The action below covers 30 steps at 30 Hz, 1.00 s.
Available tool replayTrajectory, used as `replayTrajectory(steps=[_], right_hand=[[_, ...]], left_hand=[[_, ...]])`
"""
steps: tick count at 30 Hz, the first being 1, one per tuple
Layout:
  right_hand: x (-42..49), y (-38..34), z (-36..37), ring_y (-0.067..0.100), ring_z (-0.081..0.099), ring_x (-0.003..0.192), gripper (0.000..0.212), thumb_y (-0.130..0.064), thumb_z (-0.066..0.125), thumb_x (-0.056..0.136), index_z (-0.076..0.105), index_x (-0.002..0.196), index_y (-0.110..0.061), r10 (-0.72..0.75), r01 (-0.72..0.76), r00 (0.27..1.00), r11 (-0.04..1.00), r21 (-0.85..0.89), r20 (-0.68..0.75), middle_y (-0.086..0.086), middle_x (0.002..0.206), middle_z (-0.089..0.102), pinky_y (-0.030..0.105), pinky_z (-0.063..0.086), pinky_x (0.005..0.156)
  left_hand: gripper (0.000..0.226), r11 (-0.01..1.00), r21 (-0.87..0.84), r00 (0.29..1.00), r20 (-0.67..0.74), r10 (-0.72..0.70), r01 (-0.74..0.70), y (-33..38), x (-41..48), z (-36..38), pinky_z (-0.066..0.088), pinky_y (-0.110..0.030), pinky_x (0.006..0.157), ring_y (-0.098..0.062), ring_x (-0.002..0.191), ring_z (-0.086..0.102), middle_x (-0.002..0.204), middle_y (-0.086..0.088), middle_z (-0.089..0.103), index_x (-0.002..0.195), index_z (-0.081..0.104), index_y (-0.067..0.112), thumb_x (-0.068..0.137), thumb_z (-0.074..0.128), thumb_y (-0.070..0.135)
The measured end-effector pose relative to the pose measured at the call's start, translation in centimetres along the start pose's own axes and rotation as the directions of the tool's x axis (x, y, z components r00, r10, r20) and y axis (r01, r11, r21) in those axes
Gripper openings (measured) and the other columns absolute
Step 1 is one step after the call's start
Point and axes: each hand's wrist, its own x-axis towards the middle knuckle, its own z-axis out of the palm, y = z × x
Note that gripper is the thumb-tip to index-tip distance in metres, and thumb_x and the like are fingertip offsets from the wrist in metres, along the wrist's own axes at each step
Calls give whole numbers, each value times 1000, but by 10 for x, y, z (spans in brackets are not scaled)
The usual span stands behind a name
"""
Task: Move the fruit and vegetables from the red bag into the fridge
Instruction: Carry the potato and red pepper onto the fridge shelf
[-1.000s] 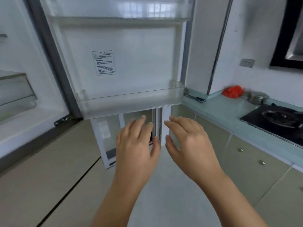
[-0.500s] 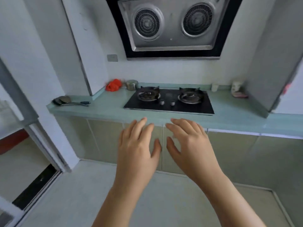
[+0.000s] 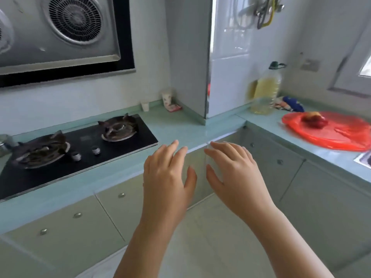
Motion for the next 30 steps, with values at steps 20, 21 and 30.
replayTrajectory(steps=[20, 21, 30], right_hand=[[10, 316, -70, 32, 63, 93, 38, -29, 43, 78, 68, 99, -10, 390, -444, 894, 838, -317, -223, 9, 102, 68, 47, 50, 83], [11, 334, -74, 32, 62, 93, 39, -29, 43, 78, 68, 99, -10, 394, -449, 892, 833, -324, -223, 9, 102, 68, 47, 50, 83], [36, 455, -60, 32, 63, 92, 30, -18, 61, 71, 70, 98, -8, 413, -472, 881, 798, -373, -231, 9, 100, 69, 43, 49, 81]], left_hand=[[43, 837, -438, 903, 118, 414, -326, 214, 135, 279, 45, -56, 89, -33, 104, 60, 114, -12, 65, 106, 66, 7, 78, 45, 31], [43, 832, -448, 899, 126, 420, -326, 225, 141, 292, 45, -56, 89, -33, 104, 60, 114, -12, 65, 106, 66, 7, 78, 45, 32], [44, 846, -456, 881, 232, 411, -274, 264, 188, 398, 46, -56, 88, -31, 104, 61, 113, -10, 66, 106, 66, 10, 77, 43, 35]])
